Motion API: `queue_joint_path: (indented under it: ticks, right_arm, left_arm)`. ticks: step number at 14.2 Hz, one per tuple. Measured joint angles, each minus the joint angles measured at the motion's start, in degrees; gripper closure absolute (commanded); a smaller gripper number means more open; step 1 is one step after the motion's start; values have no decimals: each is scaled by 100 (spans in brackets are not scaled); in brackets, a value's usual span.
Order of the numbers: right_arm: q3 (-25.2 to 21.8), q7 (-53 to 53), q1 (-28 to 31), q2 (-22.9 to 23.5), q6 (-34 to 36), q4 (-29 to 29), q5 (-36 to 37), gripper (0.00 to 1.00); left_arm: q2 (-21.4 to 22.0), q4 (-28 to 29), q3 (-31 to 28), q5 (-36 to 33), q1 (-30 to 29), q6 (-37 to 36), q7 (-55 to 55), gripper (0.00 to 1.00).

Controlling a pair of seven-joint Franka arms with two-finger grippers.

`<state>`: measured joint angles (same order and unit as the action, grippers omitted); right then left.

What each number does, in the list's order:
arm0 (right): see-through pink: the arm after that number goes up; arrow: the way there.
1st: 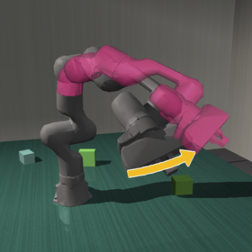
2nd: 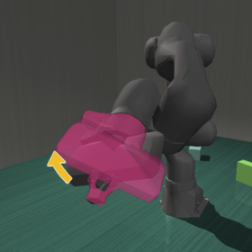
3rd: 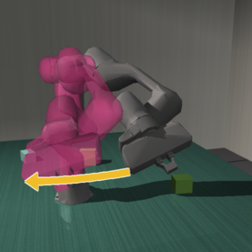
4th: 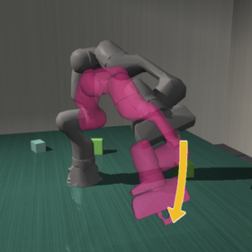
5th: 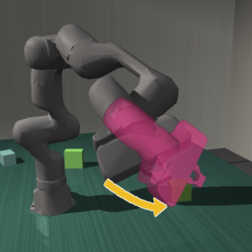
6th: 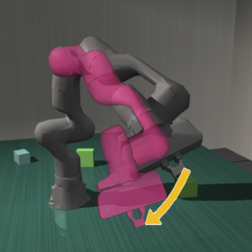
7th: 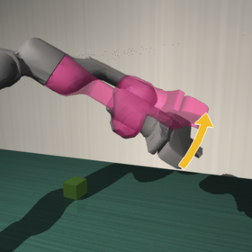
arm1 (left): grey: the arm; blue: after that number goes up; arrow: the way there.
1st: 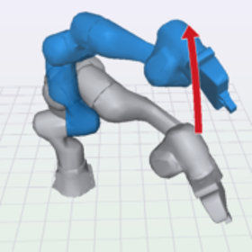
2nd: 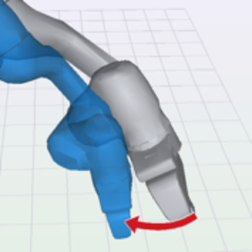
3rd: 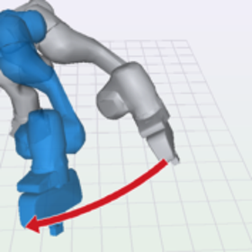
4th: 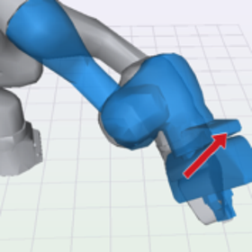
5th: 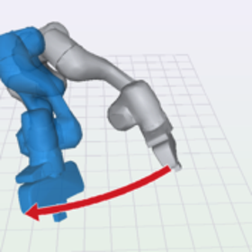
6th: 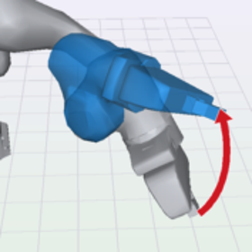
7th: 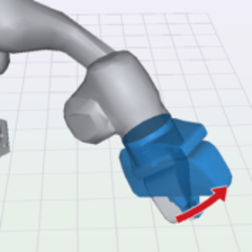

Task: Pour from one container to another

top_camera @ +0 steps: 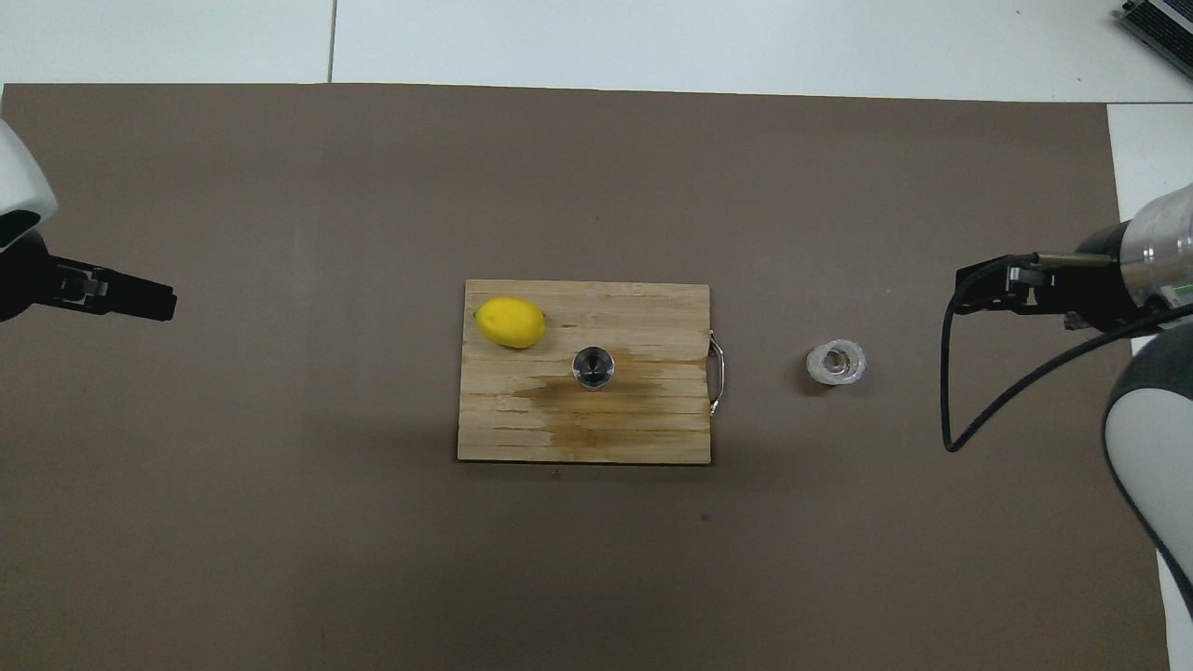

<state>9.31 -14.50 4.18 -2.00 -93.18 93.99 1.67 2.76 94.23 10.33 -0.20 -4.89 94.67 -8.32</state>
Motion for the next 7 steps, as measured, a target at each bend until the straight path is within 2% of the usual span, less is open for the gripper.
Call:
queue_joint_path:
  ticks: [7]
  right_arm:
    - [-15,127,32,36,15,0,-2,0]
  left_arm:
    - [-1,0,0,1,0,0,0,0]
